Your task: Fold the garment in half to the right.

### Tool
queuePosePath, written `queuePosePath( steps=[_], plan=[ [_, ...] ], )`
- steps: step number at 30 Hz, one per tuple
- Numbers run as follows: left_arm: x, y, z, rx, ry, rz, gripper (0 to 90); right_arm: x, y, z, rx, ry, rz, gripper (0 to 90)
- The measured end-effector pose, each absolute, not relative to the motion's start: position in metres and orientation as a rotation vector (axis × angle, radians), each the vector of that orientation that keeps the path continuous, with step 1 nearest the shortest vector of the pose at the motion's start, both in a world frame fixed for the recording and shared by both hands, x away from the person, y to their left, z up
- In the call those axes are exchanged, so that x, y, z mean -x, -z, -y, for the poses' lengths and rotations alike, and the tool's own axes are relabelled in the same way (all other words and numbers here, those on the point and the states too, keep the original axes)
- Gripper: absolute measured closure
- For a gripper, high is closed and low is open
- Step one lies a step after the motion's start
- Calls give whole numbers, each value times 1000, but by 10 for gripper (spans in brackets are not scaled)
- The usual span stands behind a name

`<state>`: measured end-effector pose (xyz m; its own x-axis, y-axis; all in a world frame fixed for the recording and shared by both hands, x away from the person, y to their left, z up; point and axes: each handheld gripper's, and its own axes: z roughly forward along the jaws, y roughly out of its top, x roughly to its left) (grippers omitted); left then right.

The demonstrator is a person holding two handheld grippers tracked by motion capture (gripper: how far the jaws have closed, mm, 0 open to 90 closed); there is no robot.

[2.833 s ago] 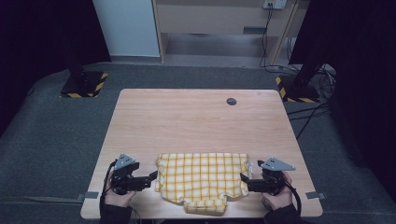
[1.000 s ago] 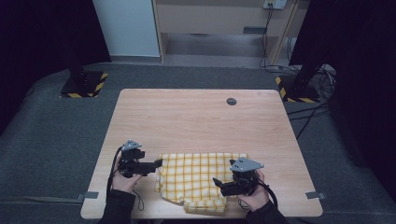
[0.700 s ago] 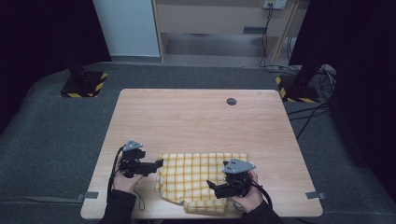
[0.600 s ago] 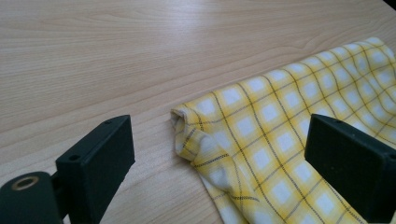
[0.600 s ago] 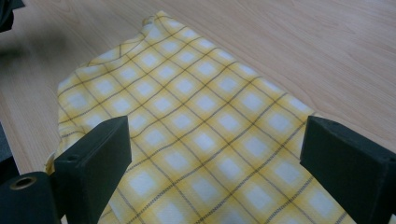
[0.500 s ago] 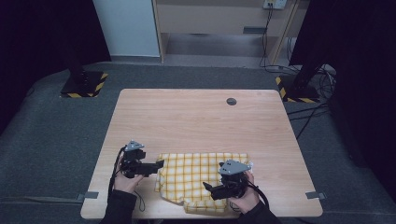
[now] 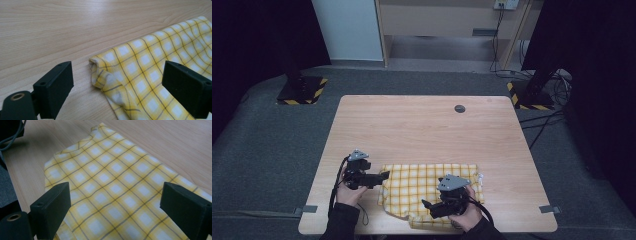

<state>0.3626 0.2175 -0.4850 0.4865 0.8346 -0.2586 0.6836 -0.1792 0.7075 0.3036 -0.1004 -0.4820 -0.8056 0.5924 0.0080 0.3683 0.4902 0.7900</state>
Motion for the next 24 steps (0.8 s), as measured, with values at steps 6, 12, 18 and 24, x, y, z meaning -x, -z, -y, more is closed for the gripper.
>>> queuePosePath(
  steps=[6, 12, 18, 24],
  plan=[
    [-364, 485, -217, -1922, -239, -1262, 95, -301, 482, 93, -799, -1222, -2484, 99],
    [-367, 486, -215, -1911, -234, -1263, 102, -298, 483, 86, -784, -1220, -2495, 99],
    [-370, 488, -210, -1931, -232, -1258, 103, -295, 483, 78, -770, -1225, -2506, 101],
    [-371, 488, -210, -1922, -233, -1260, 107, -291, 483, 72, -756, -1229, -2512, 107]
  ],
)
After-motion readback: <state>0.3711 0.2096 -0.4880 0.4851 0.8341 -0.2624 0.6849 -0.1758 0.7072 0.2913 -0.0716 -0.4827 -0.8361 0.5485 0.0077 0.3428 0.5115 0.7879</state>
